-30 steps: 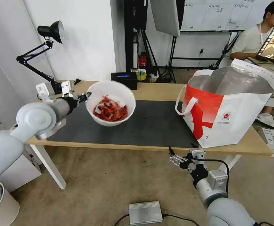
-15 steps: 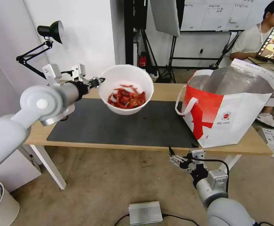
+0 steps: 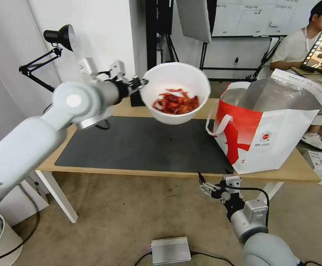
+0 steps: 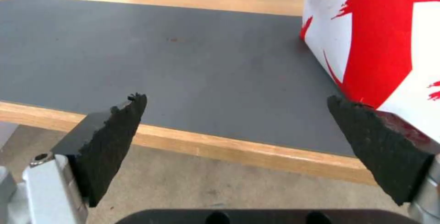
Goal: Pick up the trash from the table and place it into the takeout bag.
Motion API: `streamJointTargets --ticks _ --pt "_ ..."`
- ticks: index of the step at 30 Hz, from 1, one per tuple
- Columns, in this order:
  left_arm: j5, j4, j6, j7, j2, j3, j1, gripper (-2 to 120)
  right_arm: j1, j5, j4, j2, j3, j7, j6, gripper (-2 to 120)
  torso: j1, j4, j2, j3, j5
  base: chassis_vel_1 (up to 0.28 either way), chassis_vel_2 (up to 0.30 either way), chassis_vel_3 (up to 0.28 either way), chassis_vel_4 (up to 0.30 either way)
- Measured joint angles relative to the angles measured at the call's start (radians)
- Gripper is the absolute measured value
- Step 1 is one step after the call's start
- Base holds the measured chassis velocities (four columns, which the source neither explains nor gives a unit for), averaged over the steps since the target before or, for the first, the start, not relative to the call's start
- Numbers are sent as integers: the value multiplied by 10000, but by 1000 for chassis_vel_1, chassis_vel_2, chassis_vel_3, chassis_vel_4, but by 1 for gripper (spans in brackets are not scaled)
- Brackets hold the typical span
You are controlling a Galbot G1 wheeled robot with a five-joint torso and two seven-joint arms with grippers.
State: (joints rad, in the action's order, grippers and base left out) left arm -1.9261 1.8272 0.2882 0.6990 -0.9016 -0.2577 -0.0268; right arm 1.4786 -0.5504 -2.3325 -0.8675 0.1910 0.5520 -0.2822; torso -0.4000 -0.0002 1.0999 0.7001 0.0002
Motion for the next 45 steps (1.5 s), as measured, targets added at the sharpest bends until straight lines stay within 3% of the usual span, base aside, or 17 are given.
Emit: streamJointTargets --ticks 5,13,24,35,45 --pt "12 -549 -538 13 -990 -64 327 0 0 0 1 0 0 2 0 100 0 0 0 -1 0 0 0 0 0" --pt "247 -890 -1393 -437 -1787 -182 405 0 0 0 0 0 0 1 0 100 0 1 0 -2 -1 0 0 0 0" --pt "513 -1503 -2037 -423 -2981 -351 342 0 0 0 0 0 0 0 0 100 0 1 0 -1 -1 0 0 0 0" --pt "870 -2261 -2248 -417 -4098 -638 568 0 0 0 0 0 0 0 0 100 0 1 0 -1 -1 0 0 0 0" --pt "1200 -2654 -2263 -496 -4719 -971 574 0 0 0 1 0 0 0 0 100 0 2 0 -1 -1 0 0 0 0"
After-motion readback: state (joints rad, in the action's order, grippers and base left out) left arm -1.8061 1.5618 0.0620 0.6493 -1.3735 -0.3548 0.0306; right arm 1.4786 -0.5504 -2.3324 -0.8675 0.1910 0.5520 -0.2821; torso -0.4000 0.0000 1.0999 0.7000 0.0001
